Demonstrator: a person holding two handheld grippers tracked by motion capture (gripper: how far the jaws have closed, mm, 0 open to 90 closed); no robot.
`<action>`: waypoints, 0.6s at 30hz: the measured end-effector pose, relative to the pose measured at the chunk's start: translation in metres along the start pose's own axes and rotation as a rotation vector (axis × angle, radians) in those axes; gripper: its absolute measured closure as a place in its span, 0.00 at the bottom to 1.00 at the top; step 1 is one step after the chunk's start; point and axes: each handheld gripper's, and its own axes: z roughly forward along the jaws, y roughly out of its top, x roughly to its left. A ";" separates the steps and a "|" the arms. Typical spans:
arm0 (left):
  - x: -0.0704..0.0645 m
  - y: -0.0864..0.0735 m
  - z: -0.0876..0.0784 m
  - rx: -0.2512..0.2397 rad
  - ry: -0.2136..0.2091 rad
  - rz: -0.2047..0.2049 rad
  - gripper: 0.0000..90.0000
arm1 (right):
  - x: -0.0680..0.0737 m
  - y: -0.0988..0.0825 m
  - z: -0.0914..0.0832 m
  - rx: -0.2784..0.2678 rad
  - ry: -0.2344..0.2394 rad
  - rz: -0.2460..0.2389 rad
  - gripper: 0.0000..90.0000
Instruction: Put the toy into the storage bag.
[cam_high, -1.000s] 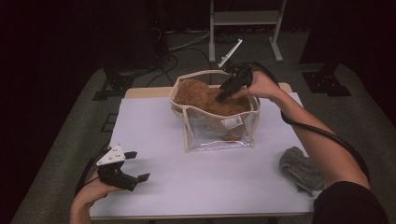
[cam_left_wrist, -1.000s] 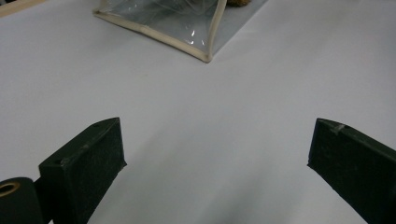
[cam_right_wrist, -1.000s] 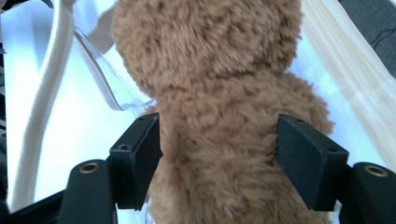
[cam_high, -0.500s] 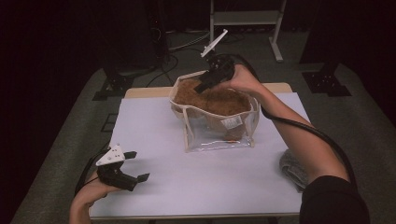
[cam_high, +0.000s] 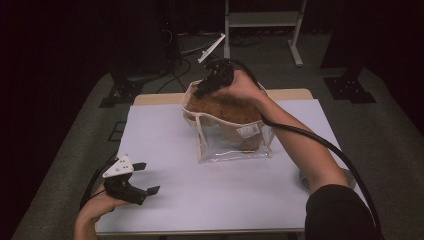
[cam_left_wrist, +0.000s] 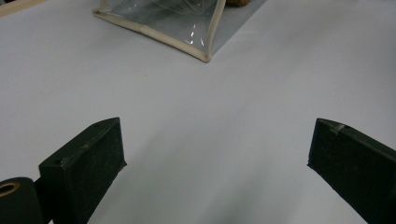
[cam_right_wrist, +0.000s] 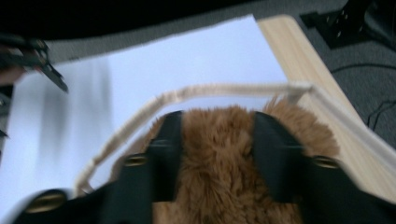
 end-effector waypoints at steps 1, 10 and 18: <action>0.000 0.000 -0.001 0.000 0.000 0.001 0.03 | 0.000 -0.001 0.001 0.004 -0.005 -0.006 0.69; -0.001 0.000 0.001 -0.002 -0.004 0.002 0.03 | -0.003 -0.020 0.016 0.098 0.036 0.014 0.85; 0.000 0.001 0.002 0.005 -0.006 0.001 0.03 | -0.006 -0.028 0.014 0.078 0.063 0.040 0.82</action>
